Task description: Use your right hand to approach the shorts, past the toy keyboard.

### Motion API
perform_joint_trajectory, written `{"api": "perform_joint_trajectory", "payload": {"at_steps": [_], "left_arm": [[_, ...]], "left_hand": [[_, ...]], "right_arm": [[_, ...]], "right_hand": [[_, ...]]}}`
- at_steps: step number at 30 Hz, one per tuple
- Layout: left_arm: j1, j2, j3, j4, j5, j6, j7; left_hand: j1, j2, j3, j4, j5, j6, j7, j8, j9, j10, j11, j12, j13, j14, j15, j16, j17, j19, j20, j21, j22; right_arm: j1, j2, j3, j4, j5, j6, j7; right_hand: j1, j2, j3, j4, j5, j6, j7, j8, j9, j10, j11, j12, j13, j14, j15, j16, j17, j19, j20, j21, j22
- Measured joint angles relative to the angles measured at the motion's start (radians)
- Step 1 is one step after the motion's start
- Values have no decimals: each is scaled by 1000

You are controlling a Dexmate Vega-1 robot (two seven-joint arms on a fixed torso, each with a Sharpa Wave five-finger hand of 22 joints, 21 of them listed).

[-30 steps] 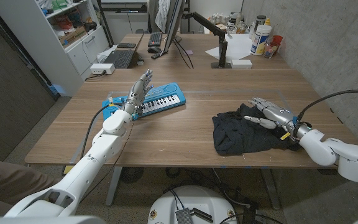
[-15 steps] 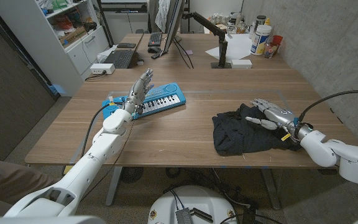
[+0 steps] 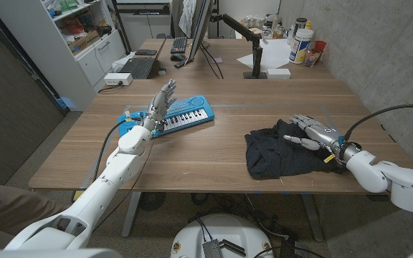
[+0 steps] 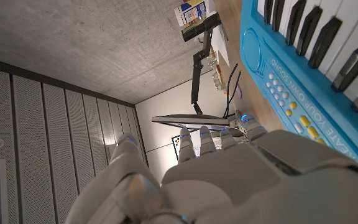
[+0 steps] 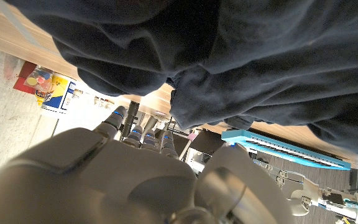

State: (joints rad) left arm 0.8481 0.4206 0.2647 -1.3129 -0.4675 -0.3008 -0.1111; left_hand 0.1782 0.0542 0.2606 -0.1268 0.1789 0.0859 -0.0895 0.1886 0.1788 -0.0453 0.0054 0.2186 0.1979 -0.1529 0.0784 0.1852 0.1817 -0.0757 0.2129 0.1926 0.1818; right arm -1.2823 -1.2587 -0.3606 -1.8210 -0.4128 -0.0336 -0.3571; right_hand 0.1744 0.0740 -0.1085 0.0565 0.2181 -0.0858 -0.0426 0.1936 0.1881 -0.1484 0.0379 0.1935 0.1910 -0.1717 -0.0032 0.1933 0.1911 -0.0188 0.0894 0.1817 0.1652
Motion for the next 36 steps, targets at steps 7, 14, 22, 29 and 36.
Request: {"api": "perform_joint_trajectory", "payload": {"at_steps": [7, 14, 22, 29, 36], "left_arm": [[2, -1, -1, 0, 0, 0, 0], [7, -1, -1, -7, 1, 0, 2], [9, 2, 3, -12, 4, 5, 3], [4, 1, 7, -9, 6, 5, -1], [0, 1, 8, -2, 6, 5, -8]], "left_hand": [[0, 0, 0, 0, 0, 0, 0, 0, 0, 0, 0, 0, 0, 0, 0, 0, 0, 0, 0, 0, 0], [0, 0, 0, 0, 0, 0, 0, 0, 0, 0, 0, 0, 0, 0, 0, 0, 0, 0, 0, 0, 0], [0, 0, 0, 0, 0, -4, -4, 0, 0, 0, 0, 0, 0, 0, 0, 0, 0, 0, 0, 0, 0], [0, 0, 0, 0, 0, -9, -9, 0, 0, 0, 0, 0, 0, 0, 0, 0, 0, 0, 0, 0, 0], [0, 0, 0, 0, 0, -9, -9, 0, 0, 0, 0, 0, 0, 0, 0, 0, 0, 0, 0, 0, 0]], "right_arm": [[2, -1, -5, 0, 0, -3, 3], [4, -1, -12, 5, 2, -4, 6], [3, -1, -15, 7, 8, -3, 7], [-2, -2, -16, 4, 14, -10, 9], [-5, -4, -16, -2, 17, -24, 13]], "right_hand": [[0, 0, 0, 0, 0, 4, 4, 0, 0, 4, 4, 0, 0, -3, 4, 0, 0, 0, 0, 0, 0], [0, 0, 0, 0, 0, 5, 13, 0, 0, 7, 7, 0, 0, 0, 7, 0, 0, 4, -4, 0, 0], [0, 0, 0, 0, 0, 5, 13, 0, 0, 3, 11, 0, 0, 0, 7, 0, 0, 4, -4, 0, 0], [0, 0, 0, 0, 0, 5, 13, 0, 0, 3, 11, 0, 0, 0, 7, 0, 0, 4, -4, 0, 0], [0, 0, 0, 0, 0, 5, 12, 0, 0, 0, 14, 0, 0, 0, 7, 0, 0, 4, -4, 0, 0]]}}
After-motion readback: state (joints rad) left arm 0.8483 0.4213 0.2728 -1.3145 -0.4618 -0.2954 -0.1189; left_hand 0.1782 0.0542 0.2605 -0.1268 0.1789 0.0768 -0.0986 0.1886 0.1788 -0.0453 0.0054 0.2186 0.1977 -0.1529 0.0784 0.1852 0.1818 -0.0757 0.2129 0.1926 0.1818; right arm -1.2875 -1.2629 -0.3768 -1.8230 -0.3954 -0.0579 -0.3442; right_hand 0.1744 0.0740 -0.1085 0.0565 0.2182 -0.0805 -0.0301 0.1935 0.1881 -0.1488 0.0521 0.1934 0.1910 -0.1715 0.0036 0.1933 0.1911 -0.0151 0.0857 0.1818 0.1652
